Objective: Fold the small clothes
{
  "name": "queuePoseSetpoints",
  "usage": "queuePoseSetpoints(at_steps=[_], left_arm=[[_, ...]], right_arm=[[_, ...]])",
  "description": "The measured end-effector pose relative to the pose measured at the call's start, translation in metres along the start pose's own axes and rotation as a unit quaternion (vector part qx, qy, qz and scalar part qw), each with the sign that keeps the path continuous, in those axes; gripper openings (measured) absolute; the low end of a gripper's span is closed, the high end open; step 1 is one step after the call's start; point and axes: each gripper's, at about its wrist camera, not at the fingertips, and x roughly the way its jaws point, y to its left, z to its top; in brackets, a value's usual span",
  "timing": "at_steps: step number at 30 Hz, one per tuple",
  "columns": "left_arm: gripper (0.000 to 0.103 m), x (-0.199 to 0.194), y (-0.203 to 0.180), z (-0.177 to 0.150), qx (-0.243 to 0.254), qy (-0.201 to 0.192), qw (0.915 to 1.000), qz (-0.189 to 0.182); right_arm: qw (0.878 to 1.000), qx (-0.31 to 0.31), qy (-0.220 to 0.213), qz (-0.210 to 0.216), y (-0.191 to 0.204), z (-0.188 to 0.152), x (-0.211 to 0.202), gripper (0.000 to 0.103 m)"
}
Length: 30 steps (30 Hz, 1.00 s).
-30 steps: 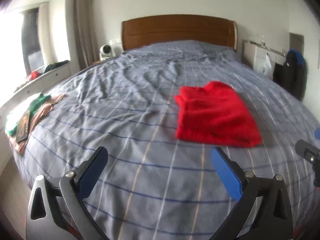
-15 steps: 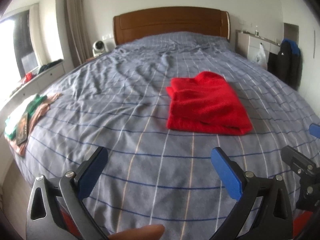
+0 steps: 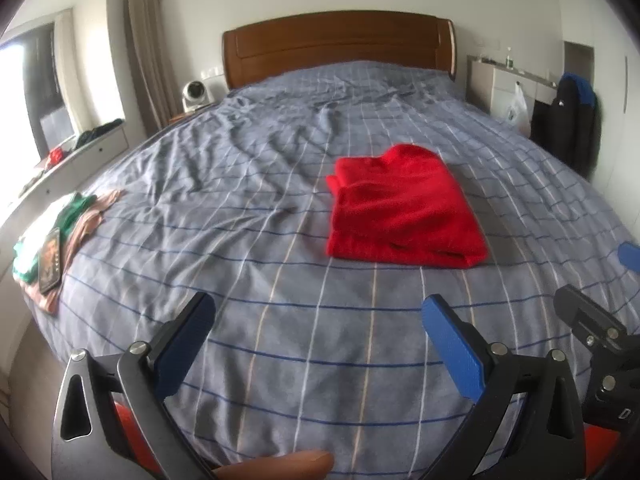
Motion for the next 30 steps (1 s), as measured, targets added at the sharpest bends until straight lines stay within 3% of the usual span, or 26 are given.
queuePoseSetpoints(at_steps=[10,19,30], left_arm=[[0.103,0.0036,0.0049,0.0025,-0.01,0.017,0.9998,0.005],[0.103,0.0037,0.0044,0.002,-0.006,0.013,0.9996,0.022],[0.103,0.0028,0.0033,0.001,0.004,0.016,0.9997,0.015]], right_arm=[[1.0,-0.003,0.016,-0.021,-0.003,-0.0007,0.0037,0.102],[0.999,-0.029,0.018,-0.016,0.0038,-0.0011,0.0015,0.102],[0.999,-0.023,0.023,-0.016,0.0008,-0.0021,0.003,0.102]])
